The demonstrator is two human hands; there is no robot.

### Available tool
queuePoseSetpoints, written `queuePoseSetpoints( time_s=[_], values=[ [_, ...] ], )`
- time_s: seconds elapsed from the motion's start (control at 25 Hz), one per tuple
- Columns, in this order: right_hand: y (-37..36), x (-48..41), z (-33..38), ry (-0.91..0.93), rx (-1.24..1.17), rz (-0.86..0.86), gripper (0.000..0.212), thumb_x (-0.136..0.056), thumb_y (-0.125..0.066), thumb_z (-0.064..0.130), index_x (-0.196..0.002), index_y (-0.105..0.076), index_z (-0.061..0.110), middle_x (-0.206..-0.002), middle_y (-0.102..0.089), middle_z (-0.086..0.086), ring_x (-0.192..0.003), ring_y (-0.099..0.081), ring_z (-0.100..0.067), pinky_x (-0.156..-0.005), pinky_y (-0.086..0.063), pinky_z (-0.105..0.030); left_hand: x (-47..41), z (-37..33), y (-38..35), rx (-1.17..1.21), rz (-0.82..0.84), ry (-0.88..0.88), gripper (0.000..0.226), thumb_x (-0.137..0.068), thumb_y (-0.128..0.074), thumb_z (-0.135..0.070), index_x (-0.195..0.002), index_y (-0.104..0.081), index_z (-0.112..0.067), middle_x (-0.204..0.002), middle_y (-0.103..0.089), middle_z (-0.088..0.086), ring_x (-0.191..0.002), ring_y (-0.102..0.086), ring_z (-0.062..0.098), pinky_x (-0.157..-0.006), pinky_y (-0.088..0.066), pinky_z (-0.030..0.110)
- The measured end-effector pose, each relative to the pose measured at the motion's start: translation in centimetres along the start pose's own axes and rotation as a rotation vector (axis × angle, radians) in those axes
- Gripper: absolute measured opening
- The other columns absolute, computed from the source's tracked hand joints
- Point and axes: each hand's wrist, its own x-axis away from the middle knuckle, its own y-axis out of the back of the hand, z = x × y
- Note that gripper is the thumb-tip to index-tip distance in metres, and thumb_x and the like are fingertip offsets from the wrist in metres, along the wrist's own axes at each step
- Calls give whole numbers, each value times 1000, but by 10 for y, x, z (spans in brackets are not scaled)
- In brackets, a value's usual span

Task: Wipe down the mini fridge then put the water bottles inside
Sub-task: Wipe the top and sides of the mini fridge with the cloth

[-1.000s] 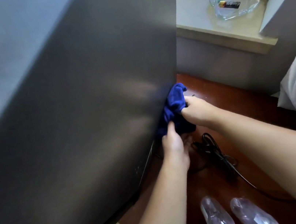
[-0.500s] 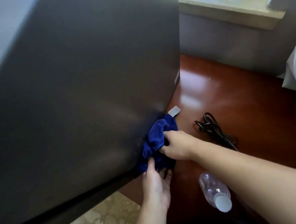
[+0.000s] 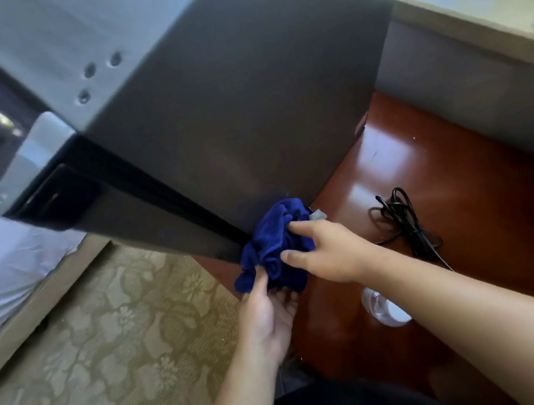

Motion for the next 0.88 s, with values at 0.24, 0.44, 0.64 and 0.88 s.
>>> queuePoseSetpoints(
  time_s=[0.24, 0.44, 0.64, 0.88],
  values=[
    [26, 14, 13, 134, -123, -321, 42, -89, -64, 42, -126, -45, 39, -130, -51, 30, -102, -58, 8, -83, -46, -21, 20, -19, -49, 21, 157, -74, 30, -106, -52, -29, -128, -66, -15, -106, -79, 6, -72, -75, 12, -59, -59, 26],
    [47, -7, -4, 39, -112, -392, 12, -93, -60, 28, -92, -61, 17, -78, -66, 3, -73, -58, -10, -71, -48, -33, -6, -12, -95, -66, 111, -34, 23, -107, -52, -27, -123, -65, -16, -90, -75, 0, -60, -69, 7, -59, -52, 24],
    [51, -41, -42, -96, -34, -300, 18, -101, -54, 25, -115, -64, 24, -113, -73, 1, -109, -66, -27, -75, -36, -26, -56, 9, -115, -97, 27, 42, 30, -108, -50, -22, -131, -64, -9, -96, -76, 9, -68, -71, 15, -57, -56, 25],
    [66, -78, -84, -246, 40, -232, 30, -100, -52, 22, -128, -61, 25, -130, -70, -9, -119, -63, -38, -81, -40, -32, -104, 27, -145, -202, -34, 119, 29, -104, -54, -21, -128, -65, -11, -124, -71, 17, -89, -67, 24, -67, -50, 28]
  ],
)
